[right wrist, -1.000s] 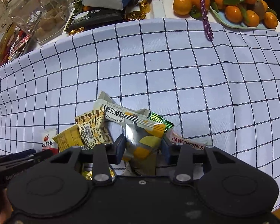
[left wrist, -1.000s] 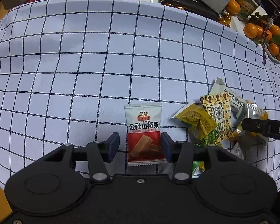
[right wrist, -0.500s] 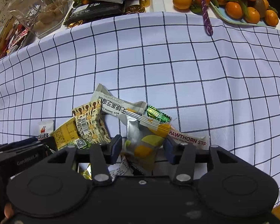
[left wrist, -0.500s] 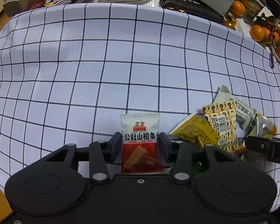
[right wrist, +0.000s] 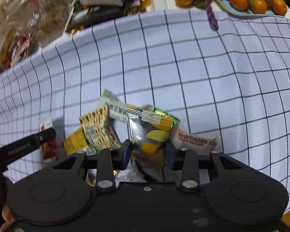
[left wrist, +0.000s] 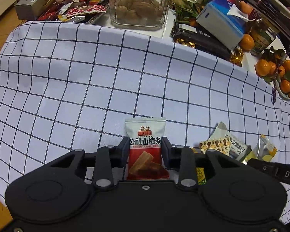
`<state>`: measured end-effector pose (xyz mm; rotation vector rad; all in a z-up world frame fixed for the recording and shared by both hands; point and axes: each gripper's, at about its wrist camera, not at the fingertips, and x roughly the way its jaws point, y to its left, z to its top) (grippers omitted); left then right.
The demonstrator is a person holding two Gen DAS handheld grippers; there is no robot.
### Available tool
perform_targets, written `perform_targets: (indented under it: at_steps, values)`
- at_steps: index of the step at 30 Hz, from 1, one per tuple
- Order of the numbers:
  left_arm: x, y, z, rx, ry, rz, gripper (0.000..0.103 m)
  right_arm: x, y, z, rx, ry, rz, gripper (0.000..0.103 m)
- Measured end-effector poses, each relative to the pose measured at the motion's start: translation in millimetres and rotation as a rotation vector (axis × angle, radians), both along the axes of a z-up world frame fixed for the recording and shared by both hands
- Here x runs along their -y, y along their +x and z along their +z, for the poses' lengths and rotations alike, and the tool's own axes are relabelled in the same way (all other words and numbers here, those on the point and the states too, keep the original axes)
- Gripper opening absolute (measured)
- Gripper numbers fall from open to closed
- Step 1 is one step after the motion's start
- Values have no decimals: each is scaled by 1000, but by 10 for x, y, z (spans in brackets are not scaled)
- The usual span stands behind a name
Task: Organize snacks
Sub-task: 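Grasp the red-and-white hawthorn packet with the left tool while the right tool grasps the grey-yellow packet, then carry both packets over the gold tray while the right tool releases its grey-yellow packet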
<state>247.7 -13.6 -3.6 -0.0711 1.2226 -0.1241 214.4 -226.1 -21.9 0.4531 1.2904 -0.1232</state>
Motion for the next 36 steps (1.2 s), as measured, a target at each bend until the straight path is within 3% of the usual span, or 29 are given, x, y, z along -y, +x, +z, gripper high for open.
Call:
perform_targets:
  at_steps: [4,10,22,28,34,36]
  values:
    - [-3,18,40,-4,-30,-3,43,137,5,115,60,9,-58,39]
    - [-27,-14,120,-9,-55,-22,43,247,10,141,65,41,-86,39]
    - [0,-225,216,51,15,-80,43,170,-126,204,119,-30,-24,39]
    - [-16,-383,258,131,88,-86,43,143,-247,285,219,-110,-3,39]
    - [-185,-769,369,171,55,-98,43,83,-576,400,314,-176,27,39]
    - [-216,-931,393,207,84,-95,43,35,-746,492,364,-194,52,39]
